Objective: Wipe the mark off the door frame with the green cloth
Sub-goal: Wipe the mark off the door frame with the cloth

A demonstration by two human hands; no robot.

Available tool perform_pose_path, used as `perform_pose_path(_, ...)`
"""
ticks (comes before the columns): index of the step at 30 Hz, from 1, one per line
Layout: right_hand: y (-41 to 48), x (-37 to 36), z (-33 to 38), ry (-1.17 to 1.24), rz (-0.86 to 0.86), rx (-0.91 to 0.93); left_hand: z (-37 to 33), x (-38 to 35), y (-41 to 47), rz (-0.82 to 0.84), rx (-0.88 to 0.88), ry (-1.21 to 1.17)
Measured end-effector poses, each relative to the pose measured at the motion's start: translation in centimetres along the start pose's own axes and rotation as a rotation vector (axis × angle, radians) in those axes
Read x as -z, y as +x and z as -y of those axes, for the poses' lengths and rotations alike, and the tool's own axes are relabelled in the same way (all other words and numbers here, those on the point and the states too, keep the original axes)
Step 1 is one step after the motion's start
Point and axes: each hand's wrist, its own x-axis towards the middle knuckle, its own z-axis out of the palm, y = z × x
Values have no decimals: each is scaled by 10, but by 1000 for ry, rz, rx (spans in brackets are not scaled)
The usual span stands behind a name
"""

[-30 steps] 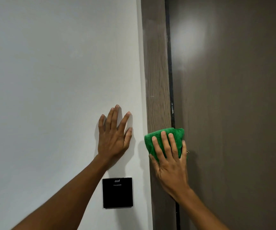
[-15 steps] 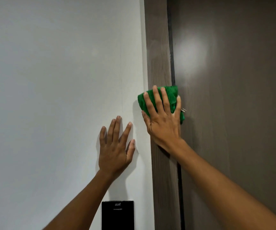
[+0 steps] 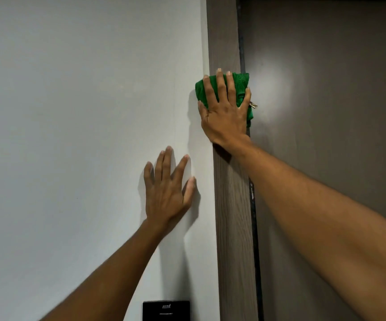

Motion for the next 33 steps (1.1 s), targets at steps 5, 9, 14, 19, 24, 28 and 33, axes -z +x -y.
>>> perform_pose_path(5,17,1,8,106,-57,-187,8,-1,20,-20,-4,36)
perform_pose_path(9,17,4,17,160,-79,-371,7,2,20,-21,-12,50)
perform_pose_path(14,-24,1,16,137,-113,-351,8,6,-1,17,9,1)
perform_pose_path(19,-79,-5,9,89,-77,-246,-7,0,-65,-17,1,-32)
perform_pose_path(24,-138,-8,4,73,-49,-174,-12,-9,-133,11,62,13)
perform_pose_path(28,-193,-10,6,48,-29,-171,-7,-18,-160,67,16,78)
perform_pose_path(33,-273,-8,10,35,59,-147,0,-22,-162,118,-5,86)
